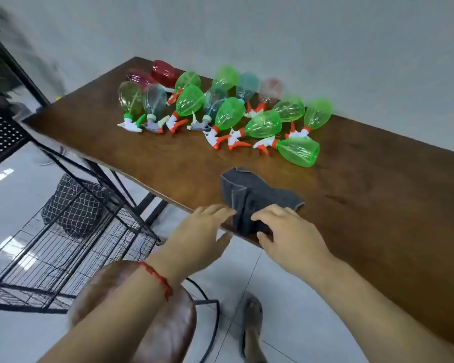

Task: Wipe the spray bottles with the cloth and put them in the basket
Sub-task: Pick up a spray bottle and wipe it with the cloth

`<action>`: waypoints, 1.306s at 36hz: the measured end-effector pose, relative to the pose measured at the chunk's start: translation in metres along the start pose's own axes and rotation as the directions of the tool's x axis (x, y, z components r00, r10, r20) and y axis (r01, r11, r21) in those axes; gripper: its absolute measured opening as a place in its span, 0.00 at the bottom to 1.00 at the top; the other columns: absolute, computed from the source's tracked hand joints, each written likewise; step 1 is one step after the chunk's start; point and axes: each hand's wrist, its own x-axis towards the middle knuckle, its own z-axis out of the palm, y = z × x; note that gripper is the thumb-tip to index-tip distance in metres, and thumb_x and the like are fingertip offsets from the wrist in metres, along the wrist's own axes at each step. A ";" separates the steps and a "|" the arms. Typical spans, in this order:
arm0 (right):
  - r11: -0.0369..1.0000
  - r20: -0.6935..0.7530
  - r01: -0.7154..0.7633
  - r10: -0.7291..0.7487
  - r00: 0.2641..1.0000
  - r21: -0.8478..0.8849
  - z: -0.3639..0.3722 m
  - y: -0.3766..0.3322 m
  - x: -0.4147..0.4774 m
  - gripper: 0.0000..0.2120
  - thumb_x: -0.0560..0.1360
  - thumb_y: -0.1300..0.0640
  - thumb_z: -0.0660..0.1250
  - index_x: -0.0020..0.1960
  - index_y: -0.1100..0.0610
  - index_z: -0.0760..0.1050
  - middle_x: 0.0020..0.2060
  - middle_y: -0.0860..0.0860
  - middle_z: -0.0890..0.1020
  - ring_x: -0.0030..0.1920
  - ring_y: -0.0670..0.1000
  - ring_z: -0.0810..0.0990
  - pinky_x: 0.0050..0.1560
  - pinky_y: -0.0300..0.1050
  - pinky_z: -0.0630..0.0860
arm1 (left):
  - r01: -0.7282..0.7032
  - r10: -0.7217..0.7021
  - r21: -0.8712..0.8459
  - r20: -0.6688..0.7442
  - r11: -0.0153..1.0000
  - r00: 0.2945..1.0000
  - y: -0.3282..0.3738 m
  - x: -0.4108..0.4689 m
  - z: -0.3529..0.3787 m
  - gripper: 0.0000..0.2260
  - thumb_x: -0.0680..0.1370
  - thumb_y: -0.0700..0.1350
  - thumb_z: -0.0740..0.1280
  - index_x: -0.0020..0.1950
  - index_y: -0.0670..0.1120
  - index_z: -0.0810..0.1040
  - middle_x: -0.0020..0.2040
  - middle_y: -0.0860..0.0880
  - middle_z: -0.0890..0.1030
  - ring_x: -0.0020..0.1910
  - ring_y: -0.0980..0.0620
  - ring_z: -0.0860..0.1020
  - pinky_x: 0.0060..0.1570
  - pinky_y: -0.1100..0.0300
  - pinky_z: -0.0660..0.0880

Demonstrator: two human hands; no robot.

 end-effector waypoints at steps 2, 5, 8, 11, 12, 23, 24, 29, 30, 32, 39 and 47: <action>1.000 0.049 -0.010 0.010 0.999 0.000 0.003 0.010 0.015 0.21 0.84 0.46 0.64 0.76 0.40 0.67 0.72 0.38 0.68 0.69 0.49 0.71 0.58 0.45 0.74 | 0.003 -0.003 -0.012 0.025 1.000 1.000 -0.003 0.020 0.005 0.26 0.85 0.51 0.67 0.83 0.56 0.66 0.80 0.56 0.69 0.75 0.47 0.70 0.75 0.50 0.70; 0.999 0.176 0.005 0.004 0.984 -0.050 0.011 0.035 0.046 0.28 0.83 0.45 0.65 0.80 0.39 0.60 0.78 0.42 0.62 0.75 0.54 0.66 0.67 0.53 0.75 | 0.033 -0.036 0.028 0.109 0.999 0.993 -0.010 0.060 0.015 0.30 0.85 0.49 0.66 0.85 0.61 0.59 0.85 0.57 0.61 0.82 0.48 0.62 0.77 0.49 0.67; 0.996 0.251 0.065 -0.047 0.967 -0.063 0.011 0.054 0.075 0.30 0.83 0.44 0.65 0.81 0.38 0.58 0.80 0.44 0.59 0.78 0.55 0.62 0.73 0.56 0.70 | -0.029 0.002 0.125 0.216 0.992 0.976 -0.020 0.097 0.018 0.32 0.87 0.46 0.62 0.85 0.67 0.52 0.88 0.57 0.51 0.86 0.45 0.52 0.80 0.44 0.61; 0.990 0.289 0.125 -0.103 0.952 -0.061 0.008 0.064 0.102 0.28 0.83 0.41 0.63 0.81 0.38 0.59 0.81 0.42 0.58 0.79 0.54 0.58 0.76 0.55 0.66 | -0.065 0.022 0.148 0.275 0.987 0.961 -0.029 0.123 0.015 0.28 0.88 0.49 0.59 0.85 0.66 0.56 0.88 0.56 0.51 0.87 0.47 0.49 0.82 0.43 0.56; 0.989 0.294 0.137 -0.114 0.949 -0.059 0.007 0.067 0.110 0.27 0.84 0.41 0.62 0.81 0.38 0.60 0.81 0.42 0.58 0.79 0.54 0.57 0.75 0.55 0.66 | -0.075 0.030 0.156 0.271 0.985 0.962 -0.032 0.129 0.013 0.26 0.88 0.51 0.59 0.85 0.66 0.58 0.88 0.57 0.53 0.87 0.48 0.51 0.82 0.44 0.56; 0.975 0.261 0.221 -0.206 0.943 -0.031 -0.003 0.073 0.177 0.25 0.86 0.43 0.59 0.82 0.41 0.61 0.82 0.43 0.59 0.82 0.54 0.56 0.78 0.55 0.62 | 0.054 -0.069 0.136 0.110 0.989 0.992 -0.100 0.153 -0.004 0.21 0.84 0.53 0.66 0.78 0.60 0.73 0.81 0.57 0.71 0.80 0.51 0.69 0.79 0.42 0.63; 0.974 0.249 0.226 -0.212 0.945 -0.028 -0.003 0.073 0.182 0.25 0.86 0.44 0.59 0.82 0.41 0.62 0.82 0.43 0.61 0.81 0.54 0.58 0.78 0.55 0.64 | 0.045 -0.058 0.146 0.085 0.988 0.995 -0.107 0.155 -0.006 0.20 0.83 0.53 0.67 0.76 0.59 0.75 0.79 0.56 0.74 0.78 0.50 0.73 0.77 0.42 0.66; 0.970 0.090 0.243 -0.241 0.966 -0.010 -0.002 0.079 0.206 0.19 0.83 0.52 0.66 0.73 0.44 0.76 0.73 0.43 0.75 0.73 0.52 0.73 0.67 0.51 0.76 | -0.019 0.025 0.216 -0.024 0.976 0.999 -0.135 0.172 -0.020 0.17 0.82 0.57 0.61 0.67 0.58 0.81 0.68 0.55 0.81 0.66 0.50 0.80 0.67 0.45 0.76; 0.972 0.091 0.233 -0.233 0.968 0.015 0.000 0.080 0.209 0.19 0.84 0.50 0.64 0.74 0.44 0.75 0.74 0.42 0.74 0.74 0.51 0.72 0.69 0.51 0.75 | -0.034 0.042 0.218 -0.031 0.975 0.999 -0.142 0.177 -0.022 0.16 0.82 0.57 0.61 0.67 0.57 0.80 0.68 0.55 0.81 0.67 0.49 0.80 0.68 0.45 0.76; 0.979 0.125 0.191 -0.198 0.972 0.068 0.007 0.079 0.212 0.21 0.86 0.42 0.57 0.78 0.42 0.70 0.78 0.42 0.68 0.79 0.49 0.65 0.77 0.52 0.69 | -0.087 0.099 0.230 -0.044 0.969 0.994 -0.157 0.184 -0.021 0.16 0.83 0.56 0.64 0.69 0.56 0.79 0.70 0.53 0.79 0.68 0.48 0.79 0.70 0.46 0.73; 0.975 0.096 0.223 -0.223 0.970 0.015 0.048 0.066 0.217 0.29 0.85 0.36 0.53 0.83 0.42 0.61 0.86 0.48 0.53 0.86 0.52 0.47 0.81 0.59 0.49 | -0.222 0.231 0.173 -0.032 0.960 0.972 -0.197 0.190 -0.019 0.19 0.85 0.51 0.62 0.75 0.51 0.78 0.74 0.47 0.77 0.69 0.43 0.78 0.70 0.44 0.71; 0.976 0.069 0.210 -0.214 0.974 0.059 0.054 0.061 0.239 0.28 0.84 0.37 0.54 0.82 0.43 0.63 0.85 0.48 0.55 0.85 0.51 0.48 0.83 0.58 0.51 | -0.152 0.176 0.156 -0.154 0.976 0.972 -0.201 0.195 -0.007 0.17 0.82 0.49 0.65 0.71 0.51 0.79 0.71 0.50 0.80 0.72 0.47 0.76 0.79 0.39 0.63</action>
